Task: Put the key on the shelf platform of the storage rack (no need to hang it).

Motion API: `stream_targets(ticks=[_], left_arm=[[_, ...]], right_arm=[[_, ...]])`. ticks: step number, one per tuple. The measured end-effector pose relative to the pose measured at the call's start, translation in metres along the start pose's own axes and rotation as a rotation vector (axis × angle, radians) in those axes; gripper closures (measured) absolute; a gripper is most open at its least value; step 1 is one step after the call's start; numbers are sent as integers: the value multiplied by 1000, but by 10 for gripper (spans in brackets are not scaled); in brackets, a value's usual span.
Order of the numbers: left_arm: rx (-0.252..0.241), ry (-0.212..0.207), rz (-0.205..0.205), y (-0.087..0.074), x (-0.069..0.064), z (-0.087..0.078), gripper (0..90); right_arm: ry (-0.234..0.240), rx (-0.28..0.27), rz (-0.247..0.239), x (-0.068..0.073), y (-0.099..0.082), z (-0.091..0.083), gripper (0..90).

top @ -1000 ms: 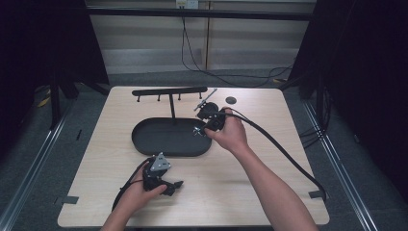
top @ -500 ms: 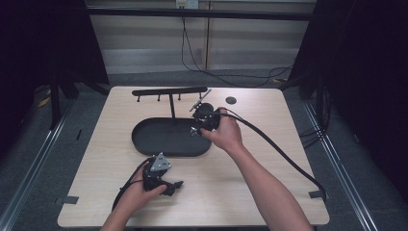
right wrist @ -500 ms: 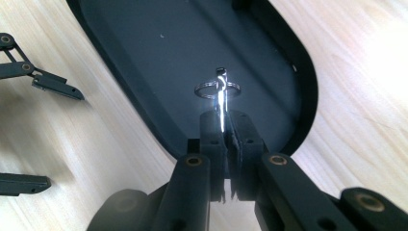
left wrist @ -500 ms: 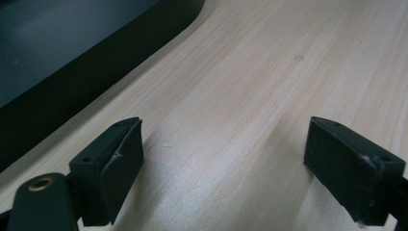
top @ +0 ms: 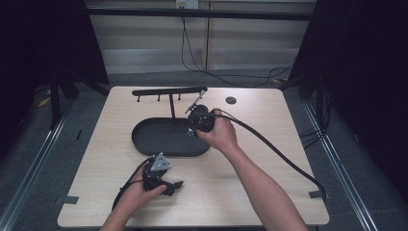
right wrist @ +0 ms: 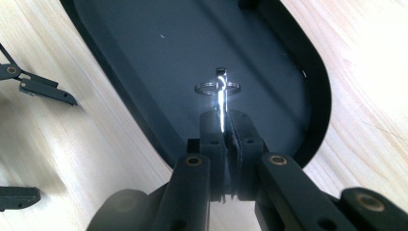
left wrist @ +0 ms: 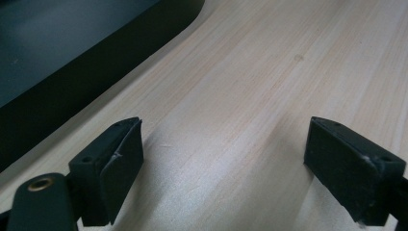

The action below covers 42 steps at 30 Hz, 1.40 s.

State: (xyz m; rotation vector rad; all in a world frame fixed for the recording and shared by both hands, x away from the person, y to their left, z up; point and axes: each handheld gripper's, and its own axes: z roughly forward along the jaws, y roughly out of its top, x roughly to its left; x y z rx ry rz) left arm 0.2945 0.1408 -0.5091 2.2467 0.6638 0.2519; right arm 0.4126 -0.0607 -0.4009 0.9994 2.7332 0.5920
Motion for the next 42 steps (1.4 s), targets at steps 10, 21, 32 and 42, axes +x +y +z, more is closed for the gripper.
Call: stream_targets(ticks=[10, 21, 32, 42], left_arm=[[0, -1, 1, 0, 0, 0, 133], [1, -2, 2, 0, 0, 0, 132], [1, -4, 2, 0, 0, 0, 132], [1, -3, 3, 0, 0, 0, 132]], right_arm=[[-1, 11, 1, 2, 2, 11, 859], [-3, 4, 10, 3, 2, 20, 859], [-3, 11, 4, 4, 2, 32, 859], [-14, 41, -9, 5, 1, 42, 858]])
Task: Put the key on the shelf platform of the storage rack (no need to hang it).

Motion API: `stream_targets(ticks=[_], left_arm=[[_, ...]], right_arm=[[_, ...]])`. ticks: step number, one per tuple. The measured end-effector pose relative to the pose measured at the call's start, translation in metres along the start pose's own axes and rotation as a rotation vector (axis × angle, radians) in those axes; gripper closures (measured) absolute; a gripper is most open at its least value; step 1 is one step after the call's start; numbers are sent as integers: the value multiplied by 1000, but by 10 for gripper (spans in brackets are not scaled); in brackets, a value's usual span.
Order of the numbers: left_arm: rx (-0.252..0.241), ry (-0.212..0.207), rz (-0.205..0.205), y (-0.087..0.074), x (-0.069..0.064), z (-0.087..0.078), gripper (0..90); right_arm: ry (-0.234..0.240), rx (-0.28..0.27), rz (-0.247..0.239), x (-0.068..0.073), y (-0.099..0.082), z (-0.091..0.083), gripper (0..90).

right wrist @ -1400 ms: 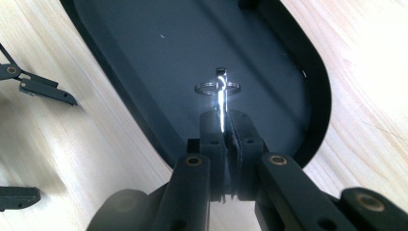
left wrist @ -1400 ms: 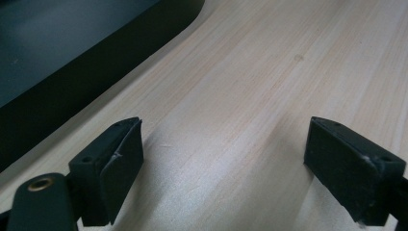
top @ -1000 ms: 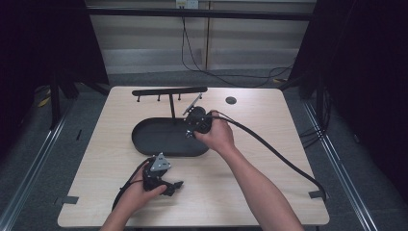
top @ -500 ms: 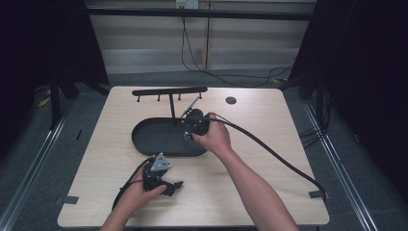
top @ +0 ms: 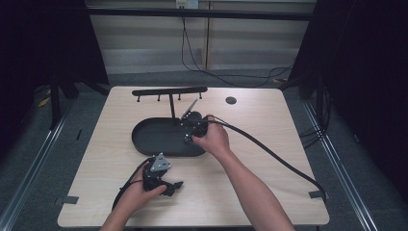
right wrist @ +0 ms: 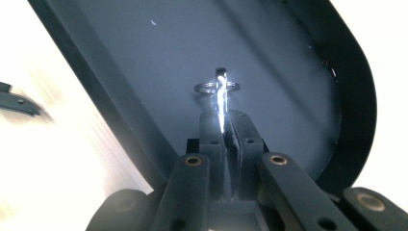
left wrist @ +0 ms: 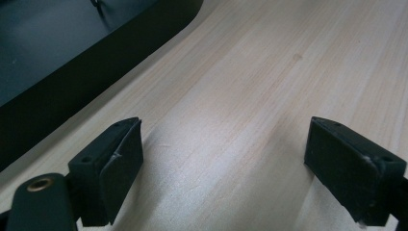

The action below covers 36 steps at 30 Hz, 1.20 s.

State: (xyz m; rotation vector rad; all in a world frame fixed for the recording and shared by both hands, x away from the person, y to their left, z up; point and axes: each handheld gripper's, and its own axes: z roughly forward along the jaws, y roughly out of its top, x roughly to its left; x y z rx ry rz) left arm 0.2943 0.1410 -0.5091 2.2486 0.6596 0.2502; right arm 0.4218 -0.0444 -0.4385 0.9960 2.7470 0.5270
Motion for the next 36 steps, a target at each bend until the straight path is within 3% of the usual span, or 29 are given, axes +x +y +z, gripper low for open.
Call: stream_targets(ticks=[13, 19, 36], left_arm=[[1, 0, 0, 0, 0, 0, 132], [-1, 0, 0, 0, 0, 0, 132], [-5, -2, 0, 0, 0, 0, 132]], right_arm=[[-25, 34, -26, -1, -2, 10, 856], [-14, 24, -4, -4, -5, 12, 855], [-20, 14, 0, -10, -12, 19, 853]])
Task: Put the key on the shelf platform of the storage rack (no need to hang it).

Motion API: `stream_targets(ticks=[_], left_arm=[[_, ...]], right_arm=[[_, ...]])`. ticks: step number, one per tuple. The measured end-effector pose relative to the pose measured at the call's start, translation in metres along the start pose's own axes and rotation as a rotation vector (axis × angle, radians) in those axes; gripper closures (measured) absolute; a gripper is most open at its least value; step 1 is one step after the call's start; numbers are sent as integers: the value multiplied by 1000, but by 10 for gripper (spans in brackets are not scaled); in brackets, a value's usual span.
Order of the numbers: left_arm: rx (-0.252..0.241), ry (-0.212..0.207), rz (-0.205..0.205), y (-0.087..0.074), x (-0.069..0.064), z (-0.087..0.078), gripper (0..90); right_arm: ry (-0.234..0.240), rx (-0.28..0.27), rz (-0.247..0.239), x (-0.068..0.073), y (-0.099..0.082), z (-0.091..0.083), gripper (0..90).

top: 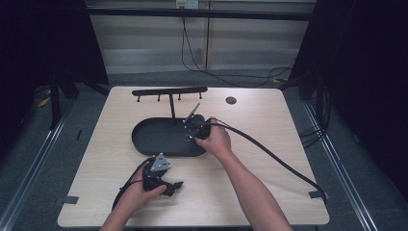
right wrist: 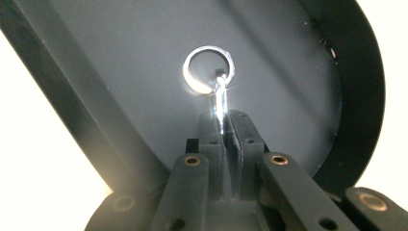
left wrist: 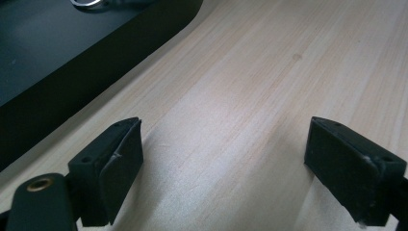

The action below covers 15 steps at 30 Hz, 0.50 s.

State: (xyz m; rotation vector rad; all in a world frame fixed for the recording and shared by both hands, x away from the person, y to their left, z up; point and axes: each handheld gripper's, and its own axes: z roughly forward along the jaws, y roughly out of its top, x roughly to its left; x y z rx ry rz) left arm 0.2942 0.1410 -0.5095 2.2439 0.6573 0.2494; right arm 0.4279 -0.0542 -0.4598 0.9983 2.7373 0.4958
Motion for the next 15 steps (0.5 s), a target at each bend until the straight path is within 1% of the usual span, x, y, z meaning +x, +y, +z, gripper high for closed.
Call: stream_targets(ticks=[3, 7, 9, 11, 13, 15], left_arm=[[3, 0, 0, 0, 0, 0, 132], [3, 0, 1, 0, 0, 0, 131], [0, -2, -3, 0, 0, 0, 131], [0, -2, -3, 0, 0, 0, 132], [1, -3, -3, 0, 0, 0, 132], [0, -2, -3, 0, 0, 0, 132]], right_arm=[[-4, -11, -3, 0, 0, 1, 849], [3, 2, 6, 0, 0, 2, 833], [-2, 2, 0, -1, -1, 2, 827], [-7, 6, 7, -1, -1, 2, 824], [-8, -1, 8, -1, -1, 2, 801], [-10, -9, 9, -1, -1, 2, 798]])
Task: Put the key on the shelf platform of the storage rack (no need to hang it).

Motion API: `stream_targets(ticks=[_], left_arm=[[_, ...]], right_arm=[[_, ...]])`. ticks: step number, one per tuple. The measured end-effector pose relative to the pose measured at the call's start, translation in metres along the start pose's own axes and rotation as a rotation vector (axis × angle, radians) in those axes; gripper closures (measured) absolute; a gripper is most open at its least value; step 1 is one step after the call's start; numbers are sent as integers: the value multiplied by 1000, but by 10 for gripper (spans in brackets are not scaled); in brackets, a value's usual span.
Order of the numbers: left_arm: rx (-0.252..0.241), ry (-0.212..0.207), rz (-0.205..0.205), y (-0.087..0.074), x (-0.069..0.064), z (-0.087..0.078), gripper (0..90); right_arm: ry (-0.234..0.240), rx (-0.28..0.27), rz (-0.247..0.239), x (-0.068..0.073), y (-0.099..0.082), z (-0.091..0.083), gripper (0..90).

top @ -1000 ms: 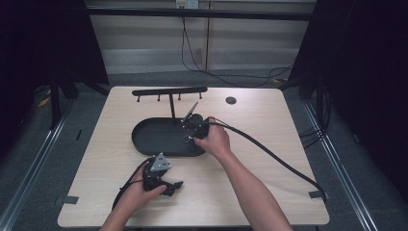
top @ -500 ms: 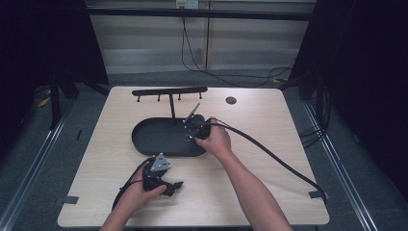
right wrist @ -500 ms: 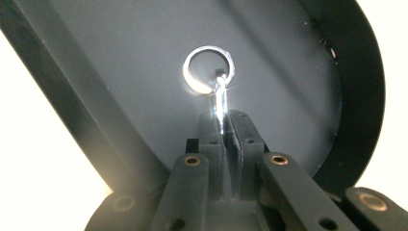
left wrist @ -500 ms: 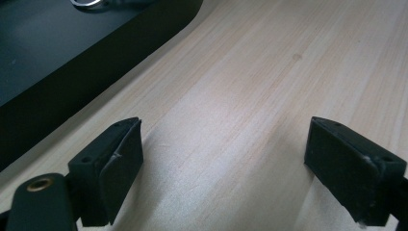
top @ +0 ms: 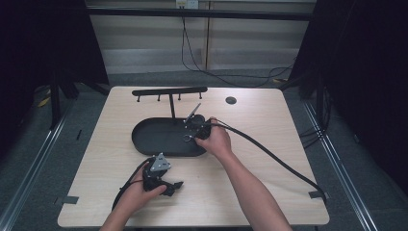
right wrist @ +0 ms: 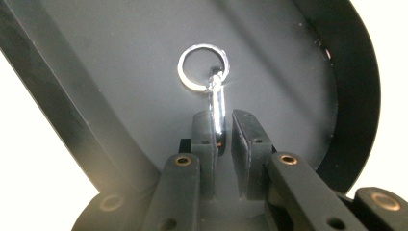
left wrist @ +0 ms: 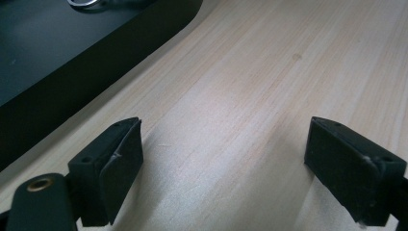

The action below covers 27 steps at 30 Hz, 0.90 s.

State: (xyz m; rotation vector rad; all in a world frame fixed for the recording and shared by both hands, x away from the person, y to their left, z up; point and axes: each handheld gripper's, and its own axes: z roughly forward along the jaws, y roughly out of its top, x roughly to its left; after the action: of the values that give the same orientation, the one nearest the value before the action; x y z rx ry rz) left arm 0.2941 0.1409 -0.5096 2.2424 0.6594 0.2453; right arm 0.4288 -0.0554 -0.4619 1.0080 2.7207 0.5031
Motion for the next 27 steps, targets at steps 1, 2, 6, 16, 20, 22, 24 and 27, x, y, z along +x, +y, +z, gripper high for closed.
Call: stream_targets(ticks=[1, 2, 6, 16, 20, 22, 24, 27], left_arm=[[0, 0, 0, 0, 0, 0, 132], [0, 2, 3, 0, 0, 0, 132], [1, 2, 3, 0, 0, 0, 132], [1, 2, 3, 0, 0, 0, 132], [1, 3, 0, 0, 0, 0, 131], [1, 3, 0, 0, 0, 0, 132], [1, 5, 3, 0, 0, 0, 132], [1, 5, 3, 0, 0, 0, 132]], right_arm=[[2, -4, 0, 0, 0, 0, 796], [5, -3, 5, 0, 0, 0, 788], [4, -5, 2, -1, 0, -1, 764], [-1, -12, 16, -2, -1, -4, 566], [-3, -14, 28, -2, -3, -6, 494], [-2, -21, 25, -2, -3, -7, 473], [-13, -33, 25, -2, -3, -9, 432], [-5, -40, 34, -3, -4, -12, 391]])
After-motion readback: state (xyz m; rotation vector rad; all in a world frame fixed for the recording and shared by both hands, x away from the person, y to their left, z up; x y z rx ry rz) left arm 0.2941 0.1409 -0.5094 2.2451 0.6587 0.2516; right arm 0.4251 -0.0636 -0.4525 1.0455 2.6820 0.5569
